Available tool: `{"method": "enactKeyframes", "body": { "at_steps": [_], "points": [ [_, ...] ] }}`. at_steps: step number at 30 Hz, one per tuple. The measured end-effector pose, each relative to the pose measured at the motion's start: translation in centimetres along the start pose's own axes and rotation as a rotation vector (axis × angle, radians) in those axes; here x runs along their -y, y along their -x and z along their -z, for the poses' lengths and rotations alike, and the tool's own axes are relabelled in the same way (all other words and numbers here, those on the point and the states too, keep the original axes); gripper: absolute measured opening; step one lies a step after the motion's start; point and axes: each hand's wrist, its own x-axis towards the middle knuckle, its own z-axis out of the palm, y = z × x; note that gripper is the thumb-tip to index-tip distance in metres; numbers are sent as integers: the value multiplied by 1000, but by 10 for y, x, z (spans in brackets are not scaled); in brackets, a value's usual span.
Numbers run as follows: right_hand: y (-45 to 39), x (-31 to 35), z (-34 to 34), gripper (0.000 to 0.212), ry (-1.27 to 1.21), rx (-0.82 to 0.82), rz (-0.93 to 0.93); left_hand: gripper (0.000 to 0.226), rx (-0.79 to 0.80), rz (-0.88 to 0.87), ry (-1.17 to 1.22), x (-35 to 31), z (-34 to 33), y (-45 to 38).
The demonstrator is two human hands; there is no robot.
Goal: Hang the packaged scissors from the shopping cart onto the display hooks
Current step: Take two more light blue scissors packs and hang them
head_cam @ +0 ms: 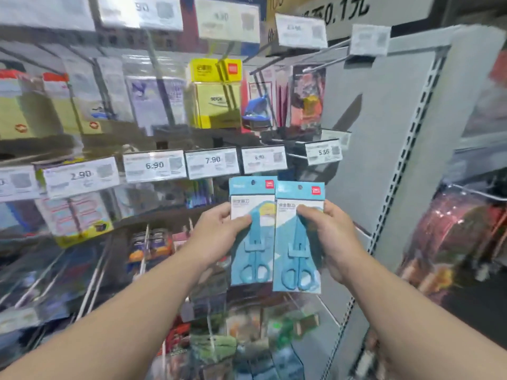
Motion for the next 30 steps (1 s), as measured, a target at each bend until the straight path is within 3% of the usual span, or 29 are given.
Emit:
{"method": "enactKeyframes", "body": {
  "at_steps": [17, 19, 22, 28, 30],
  "points": [
    [-76, -26, 23, 13, -42, 107, -23, 15, 32, 52, 68, 24, -45, -74],
    [-87, -29, 29, 13, -75, 125, -35, 15, -22, 63, 74, 24, -56, -81],
    [-101, -31, 40, 14, -119, 160, -55, 32, -151, 45, 98, 20, -74, -93],
    [-123, -23, 74, 18, -183, 201, -30, 13, -300, -71, 148, -2, -121, -110],
    [-128, -18, 85, 16, -168, 202, 8, 17, -319, -137, 107, -8, -136, -112]
  ]
}}
